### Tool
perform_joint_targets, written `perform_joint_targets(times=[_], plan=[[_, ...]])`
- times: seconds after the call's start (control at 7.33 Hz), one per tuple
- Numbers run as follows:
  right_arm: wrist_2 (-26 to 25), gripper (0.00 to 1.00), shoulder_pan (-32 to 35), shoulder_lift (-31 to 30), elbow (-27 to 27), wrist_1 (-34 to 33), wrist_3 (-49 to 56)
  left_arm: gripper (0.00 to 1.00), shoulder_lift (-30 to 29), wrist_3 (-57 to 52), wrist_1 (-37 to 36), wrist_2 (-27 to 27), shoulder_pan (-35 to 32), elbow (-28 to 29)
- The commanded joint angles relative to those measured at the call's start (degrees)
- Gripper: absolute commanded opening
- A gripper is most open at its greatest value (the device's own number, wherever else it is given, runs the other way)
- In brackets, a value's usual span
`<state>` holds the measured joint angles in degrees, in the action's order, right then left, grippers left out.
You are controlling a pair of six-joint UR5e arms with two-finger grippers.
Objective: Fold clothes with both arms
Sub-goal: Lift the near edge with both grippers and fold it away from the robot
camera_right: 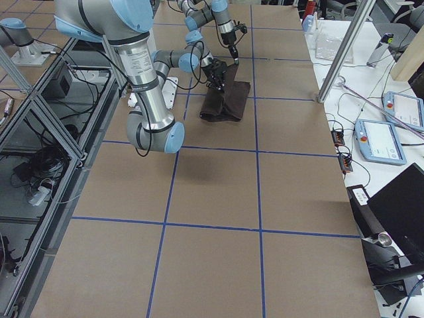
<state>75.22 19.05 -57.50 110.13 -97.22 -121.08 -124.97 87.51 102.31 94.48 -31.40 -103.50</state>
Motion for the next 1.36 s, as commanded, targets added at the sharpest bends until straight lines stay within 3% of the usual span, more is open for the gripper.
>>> perform_joint_targets(times=[0.0,0.41,0.82,0.96,1.23], plan=[[0.9,0.00,2.7,1.0,-7.5,5.2,2.3,0.00,-1.9,-2.0,5.7,-0.2,-1.1,8.7],[0.9,0.00,4.0,2.6,-15.9,10.5,3.6,0.00,-4.3,-2.3,11.3,-0.3,-1.1,19.2],[0.9,0.00,4.2,2.6,-16.6,10.8,6.5,0.00,-4.3,-5.0,13.1,-0.3,-1.2,21.0],[0.9,0.99,4.3,2.6,-16.7,10.9,14.3,0.99,-4.1,-8.3,14.0,-0.3,-1.6,20.9],[4.2,1.00,5.4,2.8,-15.1,11.2,21.1,1.00,-0.7,-16.6,14.4,1.0,-3.9,16.7]])
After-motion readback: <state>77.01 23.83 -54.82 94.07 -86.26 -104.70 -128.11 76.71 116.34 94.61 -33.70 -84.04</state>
